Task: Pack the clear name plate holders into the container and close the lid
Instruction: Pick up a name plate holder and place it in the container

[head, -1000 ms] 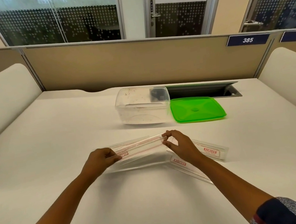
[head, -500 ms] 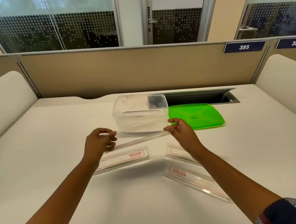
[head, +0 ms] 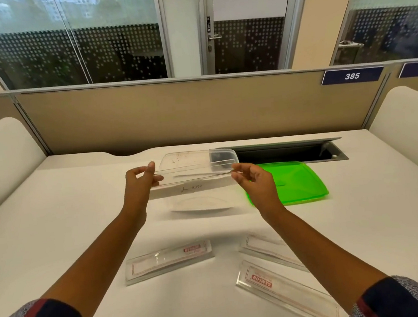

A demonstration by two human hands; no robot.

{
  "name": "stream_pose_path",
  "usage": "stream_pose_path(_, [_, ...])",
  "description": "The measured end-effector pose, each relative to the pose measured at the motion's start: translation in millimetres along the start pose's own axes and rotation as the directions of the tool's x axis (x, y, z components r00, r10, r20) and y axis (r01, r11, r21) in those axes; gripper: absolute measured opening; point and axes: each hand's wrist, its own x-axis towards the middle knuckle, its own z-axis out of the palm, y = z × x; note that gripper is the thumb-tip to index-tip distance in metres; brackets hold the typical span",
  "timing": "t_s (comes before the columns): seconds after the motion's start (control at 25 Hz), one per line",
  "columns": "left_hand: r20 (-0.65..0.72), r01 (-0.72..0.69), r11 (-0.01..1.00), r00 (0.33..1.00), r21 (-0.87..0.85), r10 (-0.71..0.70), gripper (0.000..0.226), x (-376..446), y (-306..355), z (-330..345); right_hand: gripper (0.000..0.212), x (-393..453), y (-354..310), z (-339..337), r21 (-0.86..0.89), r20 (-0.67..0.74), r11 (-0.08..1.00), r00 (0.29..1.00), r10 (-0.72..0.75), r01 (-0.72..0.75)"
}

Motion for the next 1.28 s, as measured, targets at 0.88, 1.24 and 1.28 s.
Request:
stream_pose_path(0.88, [0.186, -0.242, 0.784, 0.969, 0.572, 0.164, 0.04, 62.5, -47.8, 62.8, 0.022, 90.1, 49.0, 0.4, -0.544, -0.123, 0.817, 0.981, 0.147, -0.191])
stream_pose_path(1.24, [0.295, -0.311, 0.085, 0.942, 0.947, 0.158, 0.035, 69.7, -48.4, 91.1, 0.026, 91.9, 41.4, 15.5, -0.953, -0.017, 0.284, 0.957, 0.288, -0.102])
stream_pose_path(1.28, [0.313, -0.32, 0.044, 0.942, 0.946, 0.122, 0.034, 72.9, -45.0, 92.7, 0.027, 94.6, 40.5, 15.5, -0.963, -0.002, 0.253, 0.946, 0.324, -0.089])
